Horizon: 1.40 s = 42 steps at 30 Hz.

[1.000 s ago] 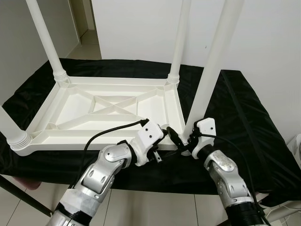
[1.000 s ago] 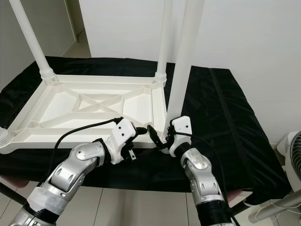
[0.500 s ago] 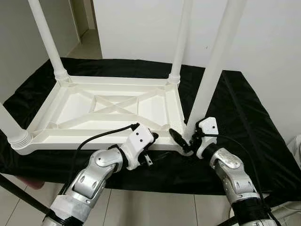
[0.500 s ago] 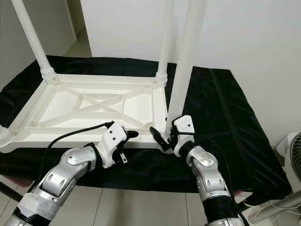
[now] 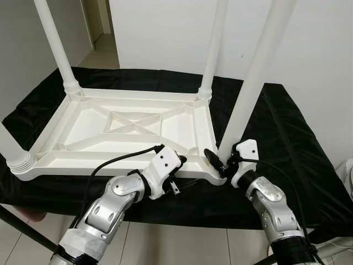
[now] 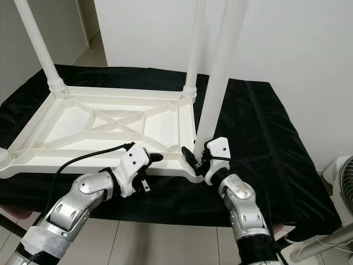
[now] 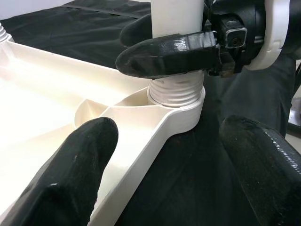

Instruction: Building children table

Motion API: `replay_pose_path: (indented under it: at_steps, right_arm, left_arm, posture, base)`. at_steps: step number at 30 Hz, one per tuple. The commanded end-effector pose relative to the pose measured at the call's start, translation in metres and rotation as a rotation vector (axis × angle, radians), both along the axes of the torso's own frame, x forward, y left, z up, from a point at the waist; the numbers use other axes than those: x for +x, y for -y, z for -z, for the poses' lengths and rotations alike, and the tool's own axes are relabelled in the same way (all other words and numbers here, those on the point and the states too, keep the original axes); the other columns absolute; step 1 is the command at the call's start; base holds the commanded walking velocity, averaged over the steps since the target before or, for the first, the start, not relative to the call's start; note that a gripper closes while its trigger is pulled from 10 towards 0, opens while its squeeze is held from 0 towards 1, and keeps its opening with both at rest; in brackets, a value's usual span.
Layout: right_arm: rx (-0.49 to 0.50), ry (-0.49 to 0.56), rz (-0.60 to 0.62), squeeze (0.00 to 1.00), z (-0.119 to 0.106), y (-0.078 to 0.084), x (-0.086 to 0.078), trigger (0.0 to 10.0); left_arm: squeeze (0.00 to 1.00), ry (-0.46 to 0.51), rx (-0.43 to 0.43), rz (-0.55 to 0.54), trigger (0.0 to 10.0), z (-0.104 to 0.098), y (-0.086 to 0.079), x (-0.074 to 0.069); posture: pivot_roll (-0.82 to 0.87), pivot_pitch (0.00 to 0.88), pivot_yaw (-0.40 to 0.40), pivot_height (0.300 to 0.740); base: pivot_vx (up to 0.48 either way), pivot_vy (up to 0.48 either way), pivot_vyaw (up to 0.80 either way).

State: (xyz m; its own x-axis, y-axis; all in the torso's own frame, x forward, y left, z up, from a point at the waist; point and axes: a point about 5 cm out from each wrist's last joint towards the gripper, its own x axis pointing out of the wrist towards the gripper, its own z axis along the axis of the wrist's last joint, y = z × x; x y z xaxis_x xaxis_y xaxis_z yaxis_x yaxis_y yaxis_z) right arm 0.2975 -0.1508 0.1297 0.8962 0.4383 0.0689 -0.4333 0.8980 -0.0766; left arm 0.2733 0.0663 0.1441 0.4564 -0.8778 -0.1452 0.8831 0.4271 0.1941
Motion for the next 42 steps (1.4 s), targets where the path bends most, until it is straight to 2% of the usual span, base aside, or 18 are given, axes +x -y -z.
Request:
replay_pose_path:
  at_steps: [1,8,10,11,13,14,21,28,29,33,35,36,42]
  right_arm:
    - [-0.014,-0.048,0.136,0.0,0.012,0.002,-0.005,10.0]
    - [0.031,-0.058,0.206,0.0,0.014,-0.006,-0.009,10.0]
    - [0.085,-0.092,0.407,0.0,0.018,-0.013,-0.014,10.0]
    - [0.085,-0.092,0.407,0.0,0.018,-0.013,-0.014,10.0]
    - [0.094,-0.13,0.551,0.0,0.024,-0.016,-0.019,10.0]
    - [0.1,-0.147,0.582,0.0,0.027,-0.018,-0.021,10.0]
    - [0.143,-0.16,0.605,0.0,0.024,-0.022,-0.023,10.0]
    - [0.118,-0.137,0.606,0.0,0.021,-0.022,-0.024,10.0]
    - [0.128,-0.131,0.604,1.0,0.02,-0.023,-0.024,10.0]
    - [0.146,-0.106,0.585,1.0,0.015,-0.023,-0.024,10.0]
    - [0.153,-0.081,0.528,1.0,0.01,-0.024,-0.022,10.0]
    - [0.15,-0.072,0.475,0.0,0.008,-0.025,-0.022,10.0]
    - [0.147,-0.053,0.342,0.0,0.004,-0.024,-0.02,10.0]
  left_arm:
    - [0.0,0.003,0.001,0.044,10.0,0.0,0.001,-0.005]
    - [0.0,0.001,0.002,0.043,10.0,0.0,0.001,-0.006]
    - [0.0,0.0,-0.001,0.041,10.0,0.0,0.001,-0.006]
    - [0.0,0.0,-0.001,0.041,10.0,0.0,0.001,-0.006]
    - [0.0,0.0,-0.002,0.042,10.0,0.0,0.002,-0.006]
    - [0.0,0.0,-0.003,0.042,10.0,-0.001,0.002,-0.006]
    - [0.0,-0.001,-0.004,0.043,10.0,-0.002,0.002,-0.006]
    - [0.0,-0.004,-0.008,0.043,10.0,-0.002,0.003,-0.006]
    - [0.0,-0.006,-0.009,0.042,10.0,-0.001,0.004,-0.005]
    - [0.0,-0.007,-0.012,0.045,10.0,-0.001,0.006,-0.006]
    - [0.0,-0.007,-0.014,0.049,10.0,-0.001,0.007,-0.006]
    - [0.0,-0.006,-0.013,0.049,10.0,-0.001,0.007,-0.006]
    - [0.0,0.0,-0.011,0.052,10.0,-0.002,0.007,-0.005]
  posture:
    - [-0.09,0.0,-0.029,0.74]
    - [-0.09,0.0,-0.031,0.74]
    - [-0.09,0.0,-0.032,0.74]
    - [-0.09,0.0,-0.032,0.74]
    - [-0.09,0.0,-0.031,0.74]
    - [-0.09,0.0,-0.03,0.74]
    - [-0.1,0.0,-0.024,0.74]
    - [-0.1,0.0,-0.025,0.74]
    - [-0.11,0.0,-0.025,0.74]
    - [-0.11,0.0,-0.026,0.74]
    - [-0.1,0.0,-0.024,0.74]
    - [-0.1,0.0,-0.021,0.74]
    - [-0.1,0.0,-0.021,0.74]
  base:
    - [0.0,0.0,0.0]
    - [0.0,0.0,0.0]
    - [0.0,0.0,0.0]
    - [0.0,0.0,0.0]
    - [0.0,0.0,0.0]
    - [0.0,0.0,0.0]
    - [0.0,0.0,0.0]
    - [0.0,0.0,0.0]
    - [0.0,0.0,0.0]
    - [0.0,0.0,0.0]
    - [0.0,0.0,0.0]
    - [0.0,0.0,0.0]
    - [0.0,0.0,0.0]
